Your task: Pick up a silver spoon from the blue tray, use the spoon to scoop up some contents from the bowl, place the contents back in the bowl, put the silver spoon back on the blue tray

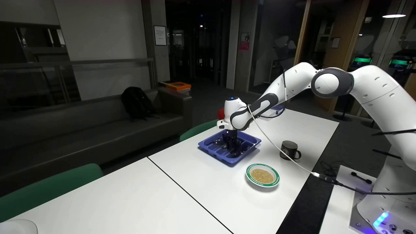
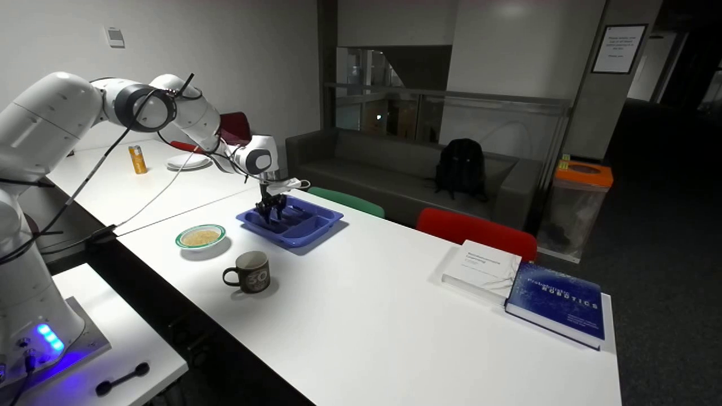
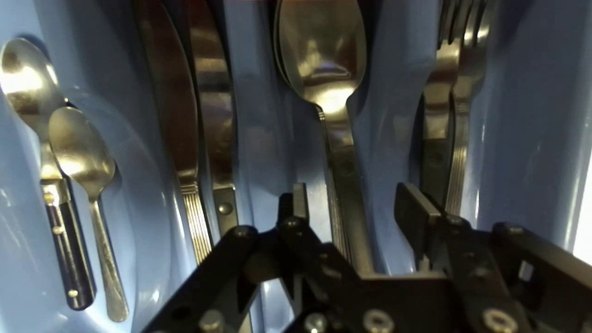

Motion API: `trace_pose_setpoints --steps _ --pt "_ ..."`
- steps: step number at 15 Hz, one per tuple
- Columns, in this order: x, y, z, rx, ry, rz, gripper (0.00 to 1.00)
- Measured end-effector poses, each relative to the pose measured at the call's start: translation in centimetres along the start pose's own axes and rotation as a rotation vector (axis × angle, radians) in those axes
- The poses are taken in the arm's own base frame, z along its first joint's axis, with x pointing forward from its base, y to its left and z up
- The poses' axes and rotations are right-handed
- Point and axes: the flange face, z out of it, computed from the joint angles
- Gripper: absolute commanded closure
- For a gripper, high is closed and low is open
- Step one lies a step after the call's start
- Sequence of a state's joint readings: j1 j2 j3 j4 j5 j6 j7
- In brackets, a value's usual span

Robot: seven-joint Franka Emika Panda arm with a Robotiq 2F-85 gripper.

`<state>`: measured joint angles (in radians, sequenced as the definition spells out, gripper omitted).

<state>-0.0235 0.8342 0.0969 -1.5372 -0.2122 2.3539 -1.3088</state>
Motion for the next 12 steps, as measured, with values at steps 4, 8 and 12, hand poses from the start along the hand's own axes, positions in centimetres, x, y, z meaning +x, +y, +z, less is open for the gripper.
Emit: trace_pose_setpoints --steps 4,8,12 --pt "-0.1 0.4 1.2 0.041 -0.01 0.005 0.44" --pt "-0.4 1.4 1.2 0.078 -0.023 0.013 0.83" --pt "-0.5 2.4 1.2 0.089 -0.029 0.021 0.89"
